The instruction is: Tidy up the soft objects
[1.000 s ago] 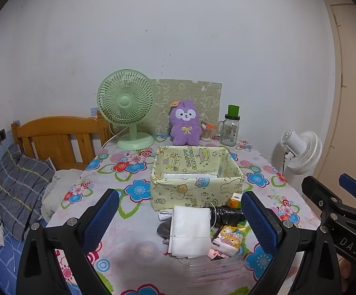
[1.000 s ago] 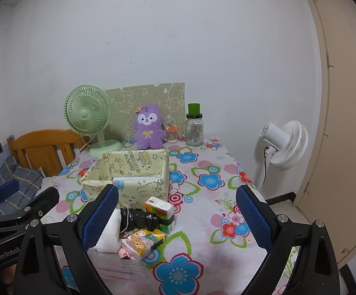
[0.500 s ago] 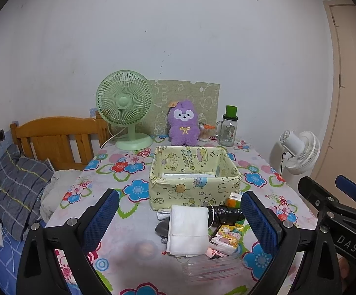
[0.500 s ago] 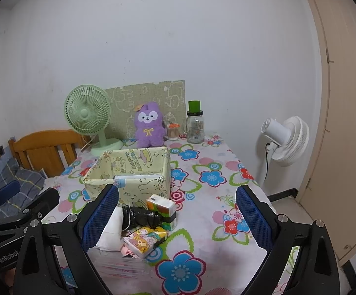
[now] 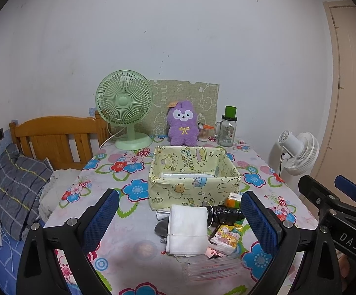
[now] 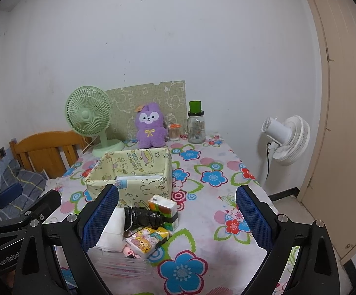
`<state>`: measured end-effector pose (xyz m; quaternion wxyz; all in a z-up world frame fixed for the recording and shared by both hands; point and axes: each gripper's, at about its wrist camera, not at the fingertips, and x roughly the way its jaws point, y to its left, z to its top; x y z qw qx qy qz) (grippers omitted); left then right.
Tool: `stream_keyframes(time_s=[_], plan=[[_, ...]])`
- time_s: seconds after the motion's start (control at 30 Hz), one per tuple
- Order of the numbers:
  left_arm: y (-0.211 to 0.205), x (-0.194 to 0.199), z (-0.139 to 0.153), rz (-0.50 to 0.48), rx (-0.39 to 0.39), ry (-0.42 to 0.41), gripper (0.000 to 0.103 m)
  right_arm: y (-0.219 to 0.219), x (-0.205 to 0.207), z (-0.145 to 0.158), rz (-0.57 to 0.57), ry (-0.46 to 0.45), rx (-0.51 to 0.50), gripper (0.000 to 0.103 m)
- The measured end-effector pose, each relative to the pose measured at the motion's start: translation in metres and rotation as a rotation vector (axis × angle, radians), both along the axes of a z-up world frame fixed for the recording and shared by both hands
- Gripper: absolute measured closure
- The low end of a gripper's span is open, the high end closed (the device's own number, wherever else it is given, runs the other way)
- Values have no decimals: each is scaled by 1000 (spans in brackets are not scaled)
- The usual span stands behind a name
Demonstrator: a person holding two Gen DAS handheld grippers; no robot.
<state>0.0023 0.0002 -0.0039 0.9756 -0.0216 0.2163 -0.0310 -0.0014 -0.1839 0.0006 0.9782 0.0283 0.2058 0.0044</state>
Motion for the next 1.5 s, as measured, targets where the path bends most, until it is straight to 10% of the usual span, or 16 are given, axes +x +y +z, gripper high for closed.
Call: stream_keyframes(time_s=[1.5], plan=[[-5, 34, -33, -29, 25, 99, 7, 8, 31, -29, 47, 73, 5, 8]])
